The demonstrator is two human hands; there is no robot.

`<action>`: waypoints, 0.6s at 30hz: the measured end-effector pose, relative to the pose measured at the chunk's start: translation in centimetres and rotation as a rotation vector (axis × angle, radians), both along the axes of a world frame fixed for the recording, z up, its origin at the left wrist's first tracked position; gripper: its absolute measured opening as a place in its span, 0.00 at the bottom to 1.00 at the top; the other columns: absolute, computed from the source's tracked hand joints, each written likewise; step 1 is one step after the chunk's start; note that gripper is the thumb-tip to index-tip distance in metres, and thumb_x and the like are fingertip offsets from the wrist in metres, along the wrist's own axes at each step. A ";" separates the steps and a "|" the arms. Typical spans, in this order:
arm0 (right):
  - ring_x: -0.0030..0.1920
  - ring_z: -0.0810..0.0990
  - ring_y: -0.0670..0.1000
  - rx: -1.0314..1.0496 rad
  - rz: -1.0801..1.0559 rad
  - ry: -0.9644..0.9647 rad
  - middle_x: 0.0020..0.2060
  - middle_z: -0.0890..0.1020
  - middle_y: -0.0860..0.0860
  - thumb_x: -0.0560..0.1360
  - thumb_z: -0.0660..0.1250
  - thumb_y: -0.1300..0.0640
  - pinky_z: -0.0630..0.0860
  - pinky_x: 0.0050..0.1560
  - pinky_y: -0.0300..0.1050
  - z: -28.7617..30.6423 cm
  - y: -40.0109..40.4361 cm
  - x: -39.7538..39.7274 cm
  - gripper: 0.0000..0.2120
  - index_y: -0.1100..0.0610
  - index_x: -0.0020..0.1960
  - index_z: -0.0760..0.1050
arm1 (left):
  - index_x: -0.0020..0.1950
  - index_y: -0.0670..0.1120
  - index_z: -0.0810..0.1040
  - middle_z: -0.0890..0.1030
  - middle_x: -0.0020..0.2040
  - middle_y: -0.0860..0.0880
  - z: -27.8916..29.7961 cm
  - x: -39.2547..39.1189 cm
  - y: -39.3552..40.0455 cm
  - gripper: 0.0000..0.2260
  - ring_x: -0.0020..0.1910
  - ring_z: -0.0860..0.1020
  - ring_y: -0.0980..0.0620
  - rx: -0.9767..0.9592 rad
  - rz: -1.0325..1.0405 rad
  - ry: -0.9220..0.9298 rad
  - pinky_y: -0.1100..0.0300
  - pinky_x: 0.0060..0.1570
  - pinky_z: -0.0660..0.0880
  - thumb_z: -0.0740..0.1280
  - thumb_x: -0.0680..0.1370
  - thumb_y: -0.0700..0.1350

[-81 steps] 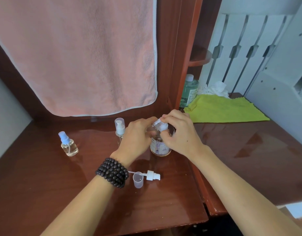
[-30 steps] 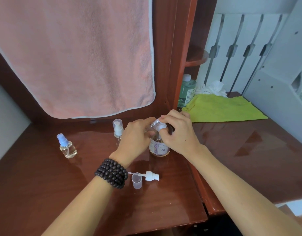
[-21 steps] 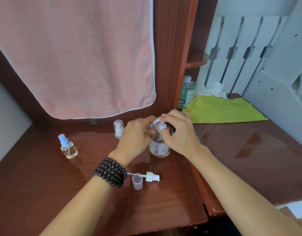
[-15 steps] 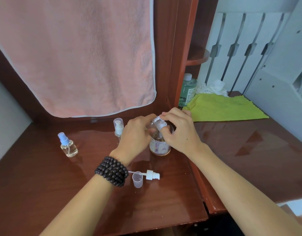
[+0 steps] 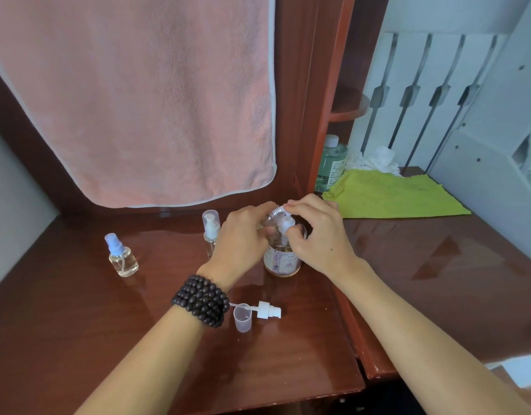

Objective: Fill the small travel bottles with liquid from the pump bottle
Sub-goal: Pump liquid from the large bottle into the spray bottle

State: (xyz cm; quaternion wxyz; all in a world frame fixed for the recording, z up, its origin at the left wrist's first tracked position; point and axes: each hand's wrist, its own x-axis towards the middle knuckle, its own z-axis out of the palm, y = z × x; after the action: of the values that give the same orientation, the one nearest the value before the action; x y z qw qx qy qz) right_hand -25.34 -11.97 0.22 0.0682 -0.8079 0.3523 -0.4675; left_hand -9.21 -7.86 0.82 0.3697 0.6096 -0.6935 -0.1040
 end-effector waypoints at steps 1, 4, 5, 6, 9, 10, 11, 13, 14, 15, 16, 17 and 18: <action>0.50 0.81 0.45 0.005 -0.003 -0.002 0.46 0.83 0.50 0.68 0.59 0.56 0.69 0.56 0.48 -0.1 0.0 0.0 0.19 0.59 0.51 0.84 | 0.58 0.56 0.79 0.82 0.43 0.51 0.0 -0.1 0.0 0.17 0.44 0.79 0.50 0.000 0.003 -0.003 0.48 0.49 0.77 0.69 0.74 0.38; 0.49 0.81 0.44 0.023 -0.015 0.008 0.45 0.83 0.50 0.68 0.59 0.56 0.68 0.55 0.46 -0.2 -0.2 0.1 0.19 0.59 0.50 0.85 | 0.57 0.56 0.79 0.81 0.42 0.51 -0.4 0.0 -0.1 0.17 0.44 0.79 0.50 0.014 0.006 -0.011 0.47 0.48 0.77 0.69 0.74 0.38; 0.49 0.81 0.44 0.032 -0.018 0.012 0.45 0.83 0.50 0.68 0.59 0.56 0.68 0.55 0.46 -0.3 -0.2 0.2 0.18 0.59 0.49 0.85 | 0.57 0.56 0.79 0.81 0.42 0.51 -0.6 0.0 -0.1 0.16 0.44 0.79 0.49 0.018 0.007 -0.015 0.47 0.48 0.77 0.69 0.74 0.38; 0.49 0.81 0.44 0.036 -0.023 0.016 0.44 0.83 0.50 0.68 0.60 0.56 0.68 0.55 0.45 -0.4 -0.2 0.2 0.18 0.59 0.49 0.85 | 0.57 0.56 0.79 0.82 0.42 0.51 -0.7 0.0 -0.2 0.16 0.44 0.79 0.49 0.016 0.012 -0.018 0.47 0.48 0.77 0.69 0.74 0.38; 0.50 0.81 0.44 0.037 -0.018 0.017 0.44 0.82 0.50 0.68 0.60 0.57 0.68 0.55 0.45 -0.6 -0.3 0.2 0.17 0.60 0.48 0.85 | 0.57 0.55 0.79 0.82 0.43 0.51 -0.8 -0.3 0.0 0.16 0.44 0.78 0.49 0.023 0.026 -0.013 0.48 0.48 0.77 0.68 0.75 0.38; 0.49 0.82 0.45 0.034 -0.021 0.018 0.44 0.82 0.49 0.68 0.60 0.57 0.68 0.55 0.45 -0.7 -0.3 0.2 0.18 0.59 0.49 0.85 | 0.57 0.55 0.79 0.82 0.42 0.51 -0.8 -0.3 0.1 0.15 0.44 0.78 0.49 0.024 0.023 -0.007 0.47 0.48 0.77 0.68 0.75 0.38; 0.49 0.82 0.45 0.028 -0.020 0.021 0.44 0.82 0.49 0.68 0.60 0.57 0.68 0.55 0.45 -0.6 -0.2 0.3 0.17 0.59 0.49 0.85 | 0.57 0.54 0.79 0.82 0.42 0.50 -0.7 -0.2 0.1 0.15 0.44 0.79 0.49 0.022 0.021 0.002 0.47 0.47 0.77 0.68 0.75 0.38; 0.50 0.82 0.46 0.011 -0.017 0.022 0.45 0.82 0.49 0.67 0.62 0.59 0.68 0.56 0.45 -0.4 -0.2 0.3 0.16 0.59 0.50 0.84 | 0.57 0.54 0.79 0.82 0.42 0.50 -0.5 0.1 0.0 0.15 0.43 0.79 0.49 0.023 0.007 0.015 0.47 0.48 0.77 0.68 0.74 0.38; 0.50 0.81 0.46 0.000 -0.014 0.017 0.46 0.82 0.50 0.67 0.62 0.60 0.68 0.57 0.46 -0.3 -0.1 0.3 0.16 0.59 0.51 0.84 | 0.57 0.54 0.80 0.82 0.42 0.50 -0.2 0.2 0.0 0.15 0.44 0.79 0.49 0.024 0.004 0.014 0.47 0.48 0.77 0.69 0.74 0.38; 0.51 0.81 0.46 -0.007 -0.012 0.012 0.46 0.82 0.50 0.68 0.62 0.59 0.69 0.57 0.47 -0.2 0.0 0.3 0.17 0.59 0.51 0.84 | 0.58 0.54 0.80 0.82 0.43 0.50 0.0 0.2 0.0 0.15 0.44 0.79 0.49 0.023 0.004 0.006 0.47 0.49 0.77 0.69 0.75 0.37; 0.51 0.81 0.45 -0.014 -0.010 0.007 0.47 0.83 0.50 0.68 0.61 0.59 0.69 0.57 0.48 -0.1 0.0 0.2 0.17 0.59 0.51 0.84 | 0.58 0.54 0.80 0.82 0.43 0.50 0.1 0.2 0.0 0.16 0.45 0.79 0.49 0.019 0.006 -0.002 0.48 0.50 0.77 0.69 0.75 0.37; 0.52 0.81 0.45 -0.018 -0.007 0.002 0.47 0.83 0.50 0.69 0.60 0.58 0.69 0.56 0.48 -0.1 0.0 0.1 0.18 0.60 0.51 0.84 | 0.59 0.54 0.80 0.82 0.44 0.50 0.2 0.1 0.0 0.16 0.45 0.79 0.49 0.014 0.011 -0.006 0.48 0.50 0.77 0.69 0.75 0.37; 0.52 0.81 0.45 -0.019 -0.003 -0.003 0.47 0.83 0.50 0.69 0.60 0.58 0.69 0.56 0.48 0.0 0.1 0.1 0.18 0.60 0.51 0.84 | 0.59 0.54 0.80 0.82 0.44 0.50 0.1 0.1 0.1 0.16 0.45 0.79 0.49 0.008 0.018 -0.005 0.48 0.50 0.77 0.69 0.75 0.38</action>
State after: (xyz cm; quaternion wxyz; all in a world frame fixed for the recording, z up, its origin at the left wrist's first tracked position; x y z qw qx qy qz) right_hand -25.25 -11.91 0.19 0.0605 -0.8073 0.3489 -0.4721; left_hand -9.13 -7.76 0.96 0.3664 0.6177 -0.6883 -0.1022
